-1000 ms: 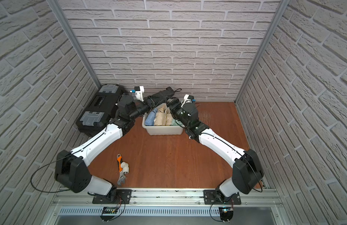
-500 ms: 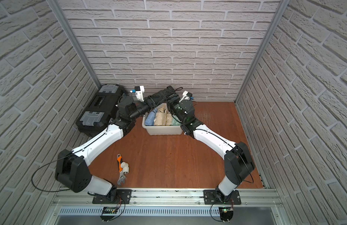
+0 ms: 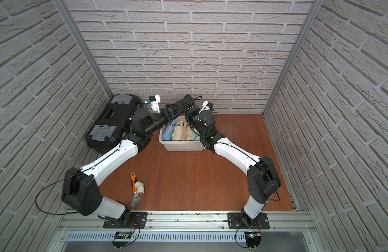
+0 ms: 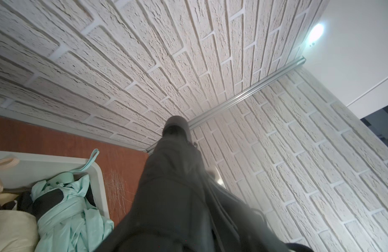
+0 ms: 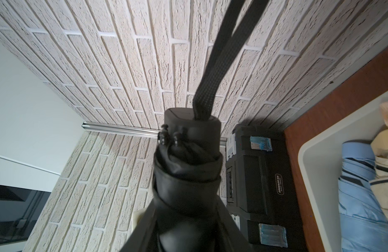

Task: Put the umbrella into the storage box
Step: Pick up the umbrella from the center of the board.

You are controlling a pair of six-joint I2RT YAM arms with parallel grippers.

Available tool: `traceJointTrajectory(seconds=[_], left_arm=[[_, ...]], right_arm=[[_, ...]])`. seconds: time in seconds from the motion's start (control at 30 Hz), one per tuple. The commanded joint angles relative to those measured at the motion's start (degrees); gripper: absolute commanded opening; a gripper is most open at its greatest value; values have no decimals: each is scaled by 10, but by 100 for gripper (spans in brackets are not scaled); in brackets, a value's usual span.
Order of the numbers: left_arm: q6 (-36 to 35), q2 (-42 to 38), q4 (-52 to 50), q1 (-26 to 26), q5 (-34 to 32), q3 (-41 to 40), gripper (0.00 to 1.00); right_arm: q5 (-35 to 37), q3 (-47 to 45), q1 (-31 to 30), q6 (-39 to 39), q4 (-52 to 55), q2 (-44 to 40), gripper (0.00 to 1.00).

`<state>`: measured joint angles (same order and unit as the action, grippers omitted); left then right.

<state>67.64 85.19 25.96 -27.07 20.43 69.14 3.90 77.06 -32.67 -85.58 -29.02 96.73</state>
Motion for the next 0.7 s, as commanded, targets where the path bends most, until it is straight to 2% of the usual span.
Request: traceJointTrajectory(seconds=[0.0,0.1,0.3,0.4,0.5,0.57,0.67], left_arm=[[-13,-24,36,-3,0,-12,92],[-20,-39,18,-3,-13,-26,98],[-41,-88,-95,10,-59,-63,98],[-37,-117,-162,27,-100,-87,98],[-30,-142,-211,49,-128,-109,98],[-29,-157,-234,65,-141,-120,98],[-29,-172,-273,86,-163,-130,98]], right_arm=[[-1,25,0,27,-25,-3,36],[8,20,3,49,-19,-8,35],[-26,17,31,121,62,-27,32],[-65,43,49,185,178,-33,29],[-99,105,64,283,328,-26,25],[-102,154,66,362,429,-16,23],[-102,208,69,445,523,6,21]])
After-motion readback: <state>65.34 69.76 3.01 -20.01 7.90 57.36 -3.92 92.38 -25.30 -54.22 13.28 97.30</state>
